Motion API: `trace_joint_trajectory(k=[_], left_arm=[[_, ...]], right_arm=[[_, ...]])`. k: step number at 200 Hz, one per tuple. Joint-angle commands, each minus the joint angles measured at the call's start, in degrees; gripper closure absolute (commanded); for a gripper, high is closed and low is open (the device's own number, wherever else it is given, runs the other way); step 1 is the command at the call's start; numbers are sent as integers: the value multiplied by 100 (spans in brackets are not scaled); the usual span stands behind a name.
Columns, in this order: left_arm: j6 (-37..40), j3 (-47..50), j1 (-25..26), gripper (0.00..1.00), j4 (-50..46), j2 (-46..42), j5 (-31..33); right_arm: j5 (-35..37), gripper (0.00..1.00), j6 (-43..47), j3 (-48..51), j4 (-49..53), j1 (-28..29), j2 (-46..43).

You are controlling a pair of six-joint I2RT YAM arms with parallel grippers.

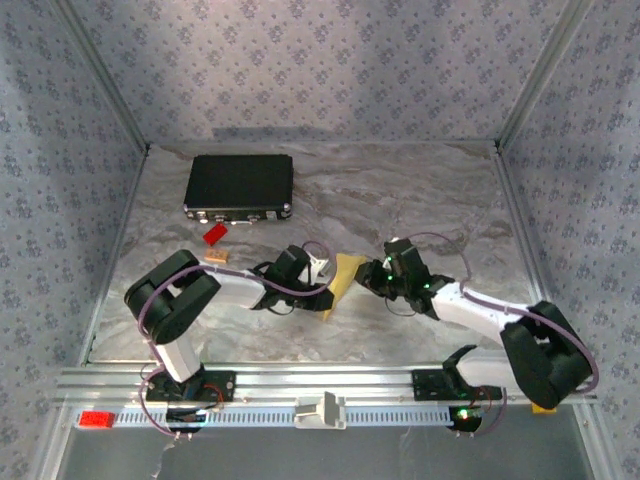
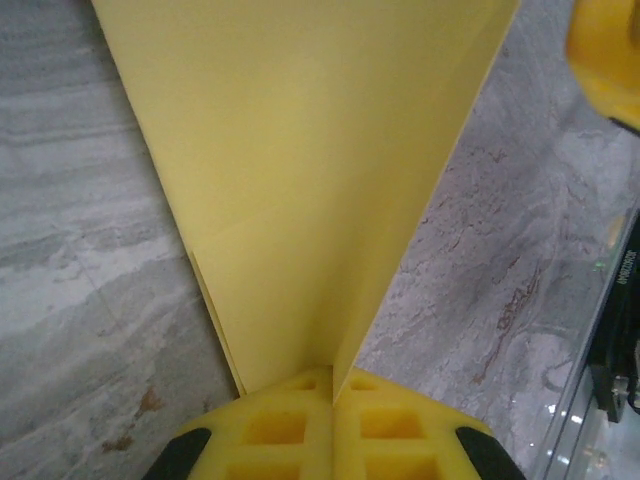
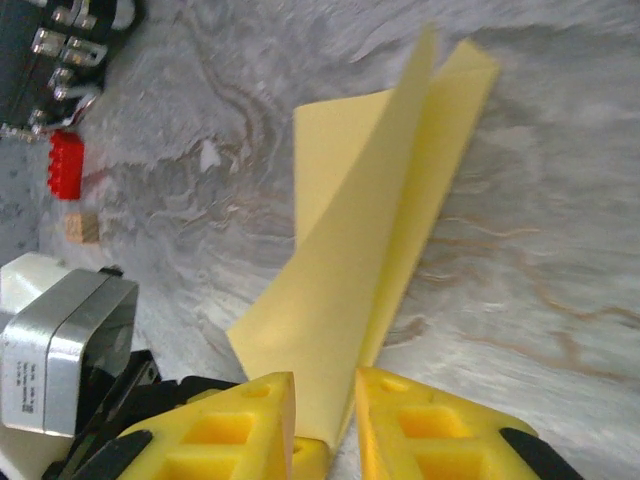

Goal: Fold a paper plane with a square sheet of paper (pick it up from the middle)
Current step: Fold the wing for the fifth time at the center of the table.

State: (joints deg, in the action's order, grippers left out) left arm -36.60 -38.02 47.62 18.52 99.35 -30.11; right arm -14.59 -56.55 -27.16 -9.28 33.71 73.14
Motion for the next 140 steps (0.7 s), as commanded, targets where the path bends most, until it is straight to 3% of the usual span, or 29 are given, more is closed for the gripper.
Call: trace_joint_trajectory(k=[1, 62, 140], left_arm=[[-202, 50, -63, 100, 271, 209, -376], [-546, 151, -208, 100, 654, 394, -631], [-993, 198, -383, 100, 1105, 717, -1025]], right_arm=[[-480, 78, 215, -227, -578, 89, 340], [-780, 86, 115, -446, -1128, 77, 1135], [-1053, 87, 81, -264, -1513, -175, 1444]])
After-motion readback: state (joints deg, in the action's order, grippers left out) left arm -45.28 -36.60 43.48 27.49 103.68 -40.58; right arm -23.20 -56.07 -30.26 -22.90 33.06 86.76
